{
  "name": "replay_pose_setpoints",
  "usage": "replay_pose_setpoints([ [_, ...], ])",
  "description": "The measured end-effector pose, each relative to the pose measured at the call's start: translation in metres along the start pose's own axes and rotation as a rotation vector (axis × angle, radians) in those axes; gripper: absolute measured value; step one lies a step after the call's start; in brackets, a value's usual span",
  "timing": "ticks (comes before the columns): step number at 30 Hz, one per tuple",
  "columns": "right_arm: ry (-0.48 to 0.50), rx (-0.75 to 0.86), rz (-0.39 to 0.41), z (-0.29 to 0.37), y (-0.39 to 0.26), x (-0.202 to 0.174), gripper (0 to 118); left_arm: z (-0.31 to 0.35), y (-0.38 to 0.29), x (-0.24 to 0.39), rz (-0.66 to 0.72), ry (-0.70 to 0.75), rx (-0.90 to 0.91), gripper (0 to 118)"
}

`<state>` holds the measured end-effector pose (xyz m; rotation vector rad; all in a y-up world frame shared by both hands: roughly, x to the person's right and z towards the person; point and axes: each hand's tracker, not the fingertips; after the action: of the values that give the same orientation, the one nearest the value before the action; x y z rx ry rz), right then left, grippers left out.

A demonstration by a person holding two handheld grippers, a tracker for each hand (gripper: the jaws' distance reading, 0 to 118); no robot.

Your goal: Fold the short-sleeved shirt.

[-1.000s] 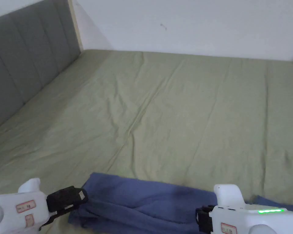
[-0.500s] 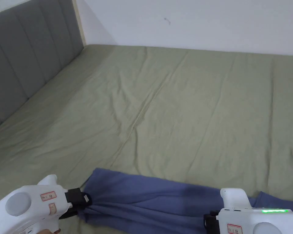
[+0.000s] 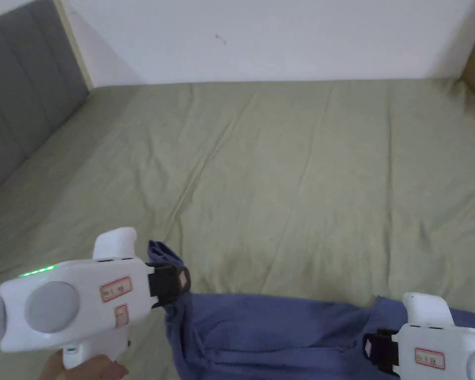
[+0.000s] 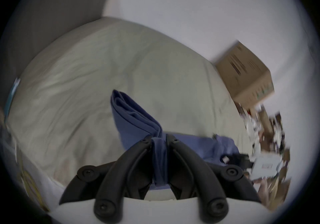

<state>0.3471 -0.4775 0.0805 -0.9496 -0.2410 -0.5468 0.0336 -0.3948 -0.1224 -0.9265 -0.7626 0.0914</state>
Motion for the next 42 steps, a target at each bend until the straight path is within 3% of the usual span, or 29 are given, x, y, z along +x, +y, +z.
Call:
replay_pose_setpoints([
  [5,-0.033,0.033,-0.084,0.017,-0.009,0.034,4,-0.067,-0.043,0.096,-0.290,-0.124,-0.117,14],
  [8,-0.062,0.026,-0.127,0.024,-0.021,0.053,4,-0.112,-0.080,0.116,-0.304,-0.202,-0.208,17],
  [9,-0.075,0.020,-0.139,0.025,-0.024,0.059,4,-0.125,-0.091,0.120,-0.302,-0.208,-0.239,33],
  [11,-0.091,0.012,-0.161,0.028,-0.031,0.069,4,-0.146,-0.108,0.122,-0.338,-0.193,-0.324,85],
  [12,-0.095,0.007,-0.173,0.029,-0.034,0.073,4,-0.149,-0.112,0.120,-0.327,-0.164,-0.367,101],
  [15,-0.102,0.013,-0.193,0.034,-0.040,0.078,4,-0.131,-0.107,0.112,-0.335,-0.192,-0.299,101],
  [17,-0.105,0.016,-0.196,0.034,-0.040,0.079,4,-0.117,-0.093,0.102,-0.304,-0.178,-0.286,94],
  [20,-0.100,0.020,-0.192,0.036,-0.040,0.076,4,-0.085,-0.064,0.081,-0.187,-0.245,-0.229,5],
  [26,-0.084,0.037,-0.159,0.039,-0.038,0.067,4,-0.079,-0.054,0.034,-0.119,-0.082,-0.199,3],
  [33,-0.060,0.031,-0.161,0.034,-0.039,0.063,4,-0.132,-0.097,0.055,-0.096,-0.189,-0.357,3],
  [37,-0.060,0.020,-0.154,0.034,-0.043,0.064,4,-0.138,-0.116,0.089,-0.051,-0.330,-0.441,3],
  [40,-0.067,0.013,-0.167,0.034,-0.046,0.068,4,-0.146,-0.125,0.103,-0.150,-0.249,-0.462,3],
  [42,-0.064,0.015,-0.178,0.036,-0.047,0.071,4,-0.144,-0.120,0.098,-0.110,-0.293,-0.462,3],
])
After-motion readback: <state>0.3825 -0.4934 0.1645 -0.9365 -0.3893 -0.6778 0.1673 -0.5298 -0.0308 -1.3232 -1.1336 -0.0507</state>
